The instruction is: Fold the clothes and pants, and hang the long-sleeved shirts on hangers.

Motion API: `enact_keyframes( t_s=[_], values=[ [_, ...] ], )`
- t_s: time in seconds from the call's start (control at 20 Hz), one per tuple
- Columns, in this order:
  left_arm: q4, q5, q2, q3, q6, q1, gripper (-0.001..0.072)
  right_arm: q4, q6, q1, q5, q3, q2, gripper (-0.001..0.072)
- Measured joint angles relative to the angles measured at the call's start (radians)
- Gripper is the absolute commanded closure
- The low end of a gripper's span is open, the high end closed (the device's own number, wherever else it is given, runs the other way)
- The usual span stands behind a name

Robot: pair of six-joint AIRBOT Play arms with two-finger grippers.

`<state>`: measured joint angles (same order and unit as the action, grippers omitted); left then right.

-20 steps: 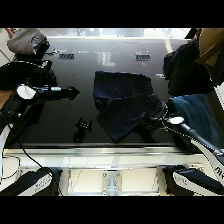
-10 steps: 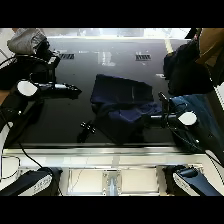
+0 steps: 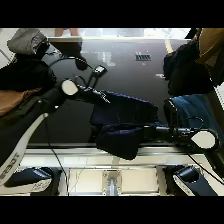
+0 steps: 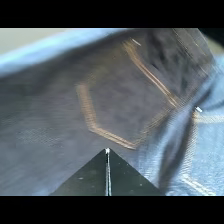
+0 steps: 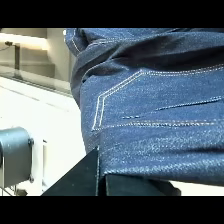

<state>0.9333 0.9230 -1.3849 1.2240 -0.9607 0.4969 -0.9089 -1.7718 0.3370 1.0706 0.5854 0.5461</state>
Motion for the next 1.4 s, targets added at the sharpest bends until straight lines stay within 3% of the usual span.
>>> enact_keyframes(
  t_s=[0.3, 0.55, 1.05, 1.1, 1.15, 1.2, 1.4],
  values=[
    [-0.005, 0.093, -0.268, 0.119, 0.05, 0.109, 0.0702, -0.046, -0.021, 0.009, -0.162, 0.031, 0.037, 0.0671],
    [-0.015, 0.16, -0.324, 0.151, 0.071, 0.112, 0.0701, -0.083, 0.015, 0.01, -0.257, 0.131, 0.208, 0.0671],
    [0.079, 0.19, -0.039, 0.179, -0.036, -0.266, 0.0701, -0.179, 0.098, -0.025, -0.344, 0.527, 0.805, 0.0669],
    [0.08, 0.191, -0.007, 0.179, -0.04, -0.296, 0.0701, -0.179, 0.101, -0.026, -0.359, 0.567, 0.864, 0.059],
    [0.082, 0.192, 0.023, 0.179, -0.043, -0.32, 0.0701, -0.171, 0.103, -0.026, -0.383, 0.603, 0.916, 0.0291],
    [0.083, 0.192, 0.048, 0.179, -0.047, -0.338, 0.0701, -0.156, 0.105, -0.027, -0.411, 0.633, 0.958, 0.0107],
    [0.084, 0.204, 0.102, 0.179, -0.051, -0.371, 0.0701, -0.059, 0.106, -0.029, -0.533, 0.727, 1.061, 0.0122]
  ],
)
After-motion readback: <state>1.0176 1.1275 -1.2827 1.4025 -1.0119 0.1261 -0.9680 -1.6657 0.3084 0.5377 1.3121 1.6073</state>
